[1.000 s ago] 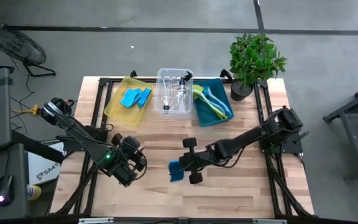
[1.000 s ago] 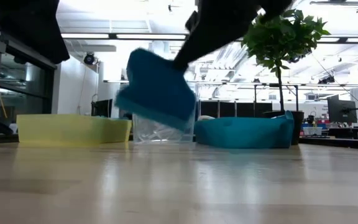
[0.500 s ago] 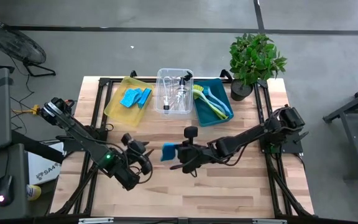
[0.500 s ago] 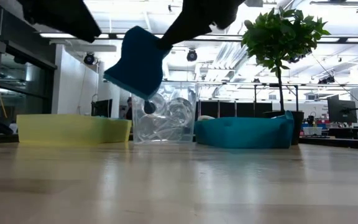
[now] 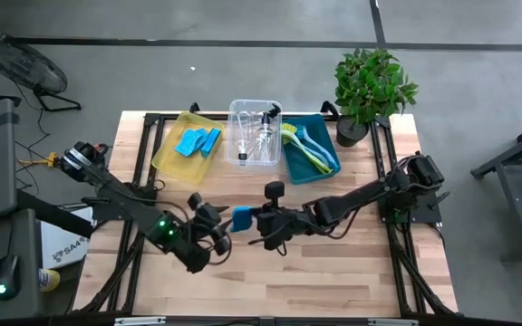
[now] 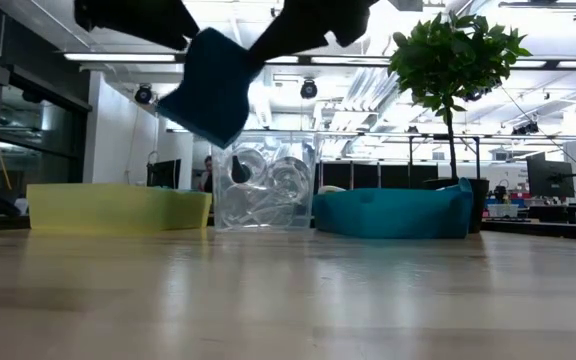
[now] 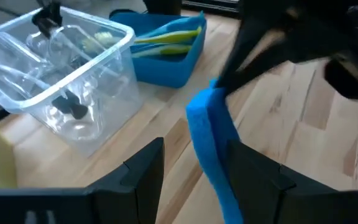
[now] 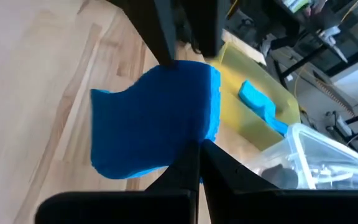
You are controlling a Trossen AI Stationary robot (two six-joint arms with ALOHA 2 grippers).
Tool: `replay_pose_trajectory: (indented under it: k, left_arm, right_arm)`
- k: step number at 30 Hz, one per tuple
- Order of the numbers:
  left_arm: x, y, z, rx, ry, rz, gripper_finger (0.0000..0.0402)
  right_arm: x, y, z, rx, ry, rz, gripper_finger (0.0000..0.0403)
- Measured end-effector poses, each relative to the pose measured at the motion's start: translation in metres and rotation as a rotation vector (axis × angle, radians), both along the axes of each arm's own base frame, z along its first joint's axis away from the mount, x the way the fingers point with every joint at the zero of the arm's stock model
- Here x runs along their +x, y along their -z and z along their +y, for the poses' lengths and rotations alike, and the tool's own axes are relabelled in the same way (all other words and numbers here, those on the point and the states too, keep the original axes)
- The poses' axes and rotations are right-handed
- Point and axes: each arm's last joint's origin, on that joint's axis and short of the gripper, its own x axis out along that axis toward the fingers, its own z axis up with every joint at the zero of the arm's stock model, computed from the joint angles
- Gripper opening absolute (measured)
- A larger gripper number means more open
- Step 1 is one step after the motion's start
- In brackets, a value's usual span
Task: Pick & Place Kitchen Sink Supplies
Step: Put the blue sponge into the yellow bin
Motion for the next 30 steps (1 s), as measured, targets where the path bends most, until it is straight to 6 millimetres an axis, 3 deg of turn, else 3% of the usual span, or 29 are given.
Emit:
replay_pose_trajectory:
  k: [9, 20, 24, 30]
  left_arm:
    - [0.019, -0.001, 0.020, -0.050, 0.004, 0.036, 0.0167]
    - [0.024, -0.003, 0.022, -0.077, 0.045, 0.045, 0.0163]
    - [0.025, -0.003, 0.022, -0.083, 0.047, 0.039, 0.0125]
    - [0.025, -0.003, 0.022, -0.090, 0.055, 0.044, 0.0025]
  right_arm:
    - [0.002, -0.002, -0.004, -0.015, -0.002, -0.012, 0.0000]
    - [0.004, -0.001, -0.009, 0.009, -0.018, -0.001, 0.0000]
    - [0.004, -0.001, -0.009, 0.011, -0.019, -0.001, 0.0000]
    - [0.004, -0.001, -0.009, 0.012, -0.019, -0.001, 0.0000]
